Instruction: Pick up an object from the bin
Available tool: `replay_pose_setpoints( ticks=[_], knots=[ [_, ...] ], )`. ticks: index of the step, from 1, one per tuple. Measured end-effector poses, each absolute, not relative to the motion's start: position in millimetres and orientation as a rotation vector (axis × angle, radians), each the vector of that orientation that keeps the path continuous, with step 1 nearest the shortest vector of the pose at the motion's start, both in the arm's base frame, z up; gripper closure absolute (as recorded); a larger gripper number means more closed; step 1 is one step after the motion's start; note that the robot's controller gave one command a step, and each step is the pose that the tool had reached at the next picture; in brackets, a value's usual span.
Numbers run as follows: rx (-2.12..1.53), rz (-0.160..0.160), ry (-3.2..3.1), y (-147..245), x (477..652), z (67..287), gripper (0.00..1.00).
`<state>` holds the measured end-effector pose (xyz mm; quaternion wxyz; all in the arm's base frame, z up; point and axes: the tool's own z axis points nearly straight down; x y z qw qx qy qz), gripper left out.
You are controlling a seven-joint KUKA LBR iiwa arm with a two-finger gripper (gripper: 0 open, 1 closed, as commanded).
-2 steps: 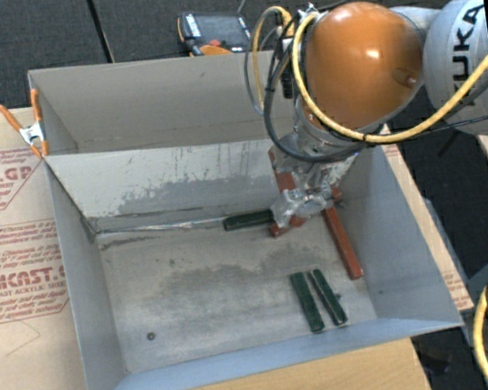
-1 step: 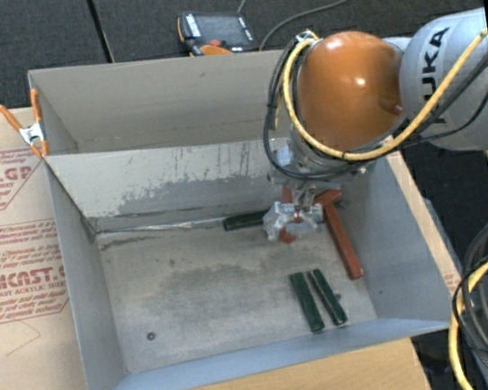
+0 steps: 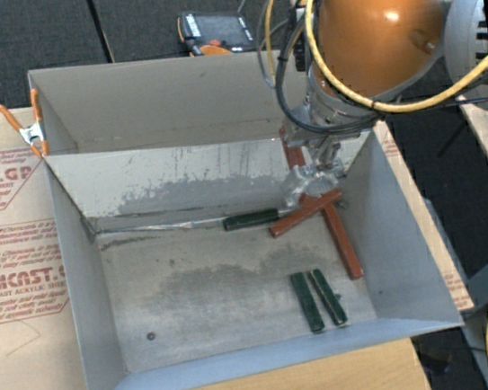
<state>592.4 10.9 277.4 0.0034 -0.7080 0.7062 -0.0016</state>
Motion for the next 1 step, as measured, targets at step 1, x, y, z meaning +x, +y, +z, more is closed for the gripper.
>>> replay_pose_setpoints(
  ticks=[1],
  knots=[
    [-2.575,0.008,1.799,15.1,569.3,227.9,1.00]
  ],
)
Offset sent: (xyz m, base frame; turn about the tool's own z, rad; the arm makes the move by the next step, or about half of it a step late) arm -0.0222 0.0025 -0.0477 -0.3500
